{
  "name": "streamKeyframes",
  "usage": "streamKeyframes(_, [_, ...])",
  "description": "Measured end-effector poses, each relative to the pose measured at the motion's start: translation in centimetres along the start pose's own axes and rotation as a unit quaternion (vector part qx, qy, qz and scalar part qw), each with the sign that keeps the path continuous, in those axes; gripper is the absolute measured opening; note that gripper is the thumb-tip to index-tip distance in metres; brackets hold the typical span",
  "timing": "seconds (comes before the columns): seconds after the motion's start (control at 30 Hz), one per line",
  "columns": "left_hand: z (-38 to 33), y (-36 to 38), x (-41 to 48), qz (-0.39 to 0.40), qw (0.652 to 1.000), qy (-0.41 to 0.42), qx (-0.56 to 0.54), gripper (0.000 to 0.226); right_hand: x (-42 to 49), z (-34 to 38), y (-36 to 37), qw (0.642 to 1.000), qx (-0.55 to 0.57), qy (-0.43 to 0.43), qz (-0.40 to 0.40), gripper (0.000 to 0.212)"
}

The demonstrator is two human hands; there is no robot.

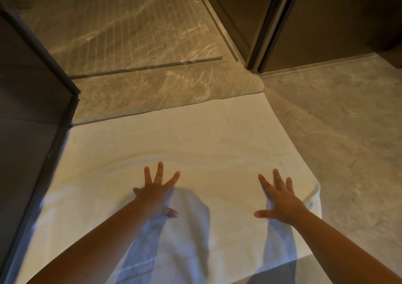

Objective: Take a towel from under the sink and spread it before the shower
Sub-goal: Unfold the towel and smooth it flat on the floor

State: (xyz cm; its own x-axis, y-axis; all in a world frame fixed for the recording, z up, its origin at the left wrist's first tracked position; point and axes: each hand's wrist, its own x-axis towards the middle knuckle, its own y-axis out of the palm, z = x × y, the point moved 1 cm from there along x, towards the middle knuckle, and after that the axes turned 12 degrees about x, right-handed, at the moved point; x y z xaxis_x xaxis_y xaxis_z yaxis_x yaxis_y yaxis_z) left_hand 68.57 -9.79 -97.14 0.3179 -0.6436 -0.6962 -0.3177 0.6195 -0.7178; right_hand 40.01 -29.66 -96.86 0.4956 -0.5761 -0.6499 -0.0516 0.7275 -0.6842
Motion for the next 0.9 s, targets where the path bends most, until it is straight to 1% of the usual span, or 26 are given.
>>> streamKeyframes(0.37, [-1.0, -0.3, 0.2, 0.001, 1.000, -0.007, 0.012, 0.113, -0.4, -0.1, -0.6, 1.000, -0.004, 0.014, 0.002, 0.117])
streamKeyframes(0.47, [-0.9, -0.1, 0.3, 0.003, 1.000, -0.006, 0.018, 0.116, -1.2, 0.7, 0.4, 1.000, -0.009, -0.019, 0.002, 0.110])
streamKeyframes(0.57, [-1.0, 0.3, 0.4, -0.003, 0.999, -0.009, 0.034, 0.116, -2.2, 0.8, 2.1, 0.997, -0.042, -0.054, 0.029, 0.110])
streamKeyframes(0.63, [-1.0, 0.5, 0.5, -0.004, 0.999, -0.013, 0.041, 0.117, -2.7, -0.1, 2.2, 0.998, -0.040, -0.038, 0.031, 0.113])
streamKeyframes(0.77, [-0.8, 0.9, 0.5, -0.014, 0.999, -0.006, 0.052, 0.122, -3.8, -3.1, 1.0, 1.000, -0.016, 0.021, 0.011, 0.115])
streamKeyframes(0.9, [-0.8, 1.1, 0.4, -0.016, 0.998, -0.006, 0.053, 0.123, -5.1, -6.0, 0.6, 0.998, 0.002, 0.057, -0.008, 0.117])
